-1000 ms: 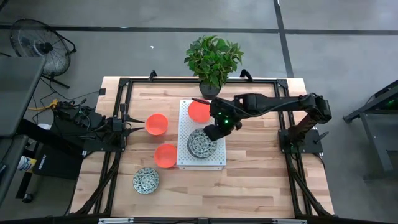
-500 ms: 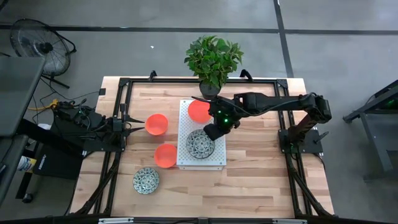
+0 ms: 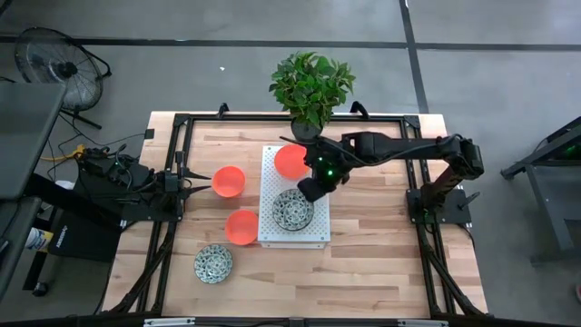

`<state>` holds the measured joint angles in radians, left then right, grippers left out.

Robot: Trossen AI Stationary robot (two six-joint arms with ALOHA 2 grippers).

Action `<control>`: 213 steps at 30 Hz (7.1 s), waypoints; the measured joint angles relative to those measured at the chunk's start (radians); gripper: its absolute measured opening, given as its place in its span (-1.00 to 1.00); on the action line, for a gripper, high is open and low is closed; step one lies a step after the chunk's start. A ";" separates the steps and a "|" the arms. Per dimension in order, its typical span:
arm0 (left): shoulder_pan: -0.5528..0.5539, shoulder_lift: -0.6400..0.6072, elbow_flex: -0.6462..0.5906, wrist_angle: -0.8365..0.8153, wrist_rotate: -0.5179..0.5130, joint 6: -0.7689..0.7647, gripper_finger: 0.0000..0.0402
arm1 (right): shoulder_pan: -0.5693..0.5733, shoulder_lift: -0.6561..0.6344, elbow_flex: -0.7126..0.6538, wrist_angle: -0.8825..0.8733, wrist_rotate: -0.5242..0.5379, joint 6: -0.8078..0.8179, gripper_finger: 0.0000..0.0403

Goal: Pick & Place Mini bowls
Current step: Stack the right green white bowl on top of the green white bowl on the shelf, then stack the green white bowl on top of the green white bowl on the shelf

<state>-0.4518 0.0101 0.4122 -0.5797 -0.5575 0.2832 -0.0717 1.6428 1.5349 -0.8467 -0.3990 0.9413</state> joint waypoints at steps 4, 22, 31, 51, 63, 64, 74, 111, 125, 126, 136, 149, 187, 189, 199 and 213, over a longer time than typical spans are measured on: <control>0.000 0.000 0.000 0.000 0.000 0.000 -0.53 | -0.016 0.000 0.000 0.000 -0.041 -0.008 -0.75; 0.000 0.000 0.000 0.000 0.000 0.000 -0.53 | -0.063 -0.130 0.001 -0.050 0.034 -0.258 -0.99; 0.000 0.000 0.000 0.000 0.000 0.000 -0.53 | 0.145 -0.204 -0.037 -0.041 0.477 -0.505 -1.00; 0.000 0.000 0.000 0.000 0.000 0.000 -0.53 | 0.492 -0.347 -0.777 1.367 0.867 -0.943 -1.00; 0.000 0.000 0.000 0.000 0.000 0.000 -0.53 | 0.449 -0.229 -0.932 1.682 0.903 -0.903 -1.00; 0.000 0.000 0.000 0.000 0.000 0.000 -0.53 | 0.443 -0.229 -0.931 1.674 0.899 -0.889 -1.00; 0.000 0.000 0.000 0.000 0.000 0.000 -0.53 | 0.412 -0.229 -0.931 1.588 0.886 -0.828 -1.00; 0.000 0.000 0.000 0.000 0.000 0.000 -0.53 | 0.439 -0.561 -0.931 0.996 0.877 -0.779 -1.00; 0.000 0.000 0.000 0.000 0.000 0.000 -0.53 | 0.445 -0.637 -0.933 0.470 1.021 -0.472 -1.00; 0.000 0.000 0.000 0.000 0.000 0.000 -0.53 | 0.445 -0.646 -0.939 0.475 1.021 -0.473 -1.00; 0.000 0.000 0.000 0.000 -0.002 0.000 -0.53 | 0.446 -0.870 -1.235 0.848 0.969 -0.548 -1.00; 0.000 0.000 0.000 0.003 -0.003 0.000 -0.53 | 0.443 -1.187 -1.477 1.092 0.898 -0.676 -1.00; 0.000 0.000 0.000 0.021 -0.092 0.005 -0.53 | 0.064 -1.301 -1.525 1.084 0.397 -0.836 -1.00; 0.000 0.000 0.000 0.020 -0.092 0.005 -0.53 | 0.064 -1.319 -1.526 1.082 0.398 -0.840 -1.00; 0.000 0.000 0.000 0.020 -0.089 0.007 -0.53 | 0.064 -1.433 -1.526 0.974 0.398 -0.838 -1.00; 0.000 0.000 0.000 0.020 -0.089 0.007 -0.53 | 0.065 -1.633 -1.526 0.869 0.397 -0.864 -1.00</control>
<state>-0.4515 0.0105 0.4122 -0.5594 -0.6464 0.2905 -0.0063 0.0103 0.0093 0.0221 -0.0016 0.0769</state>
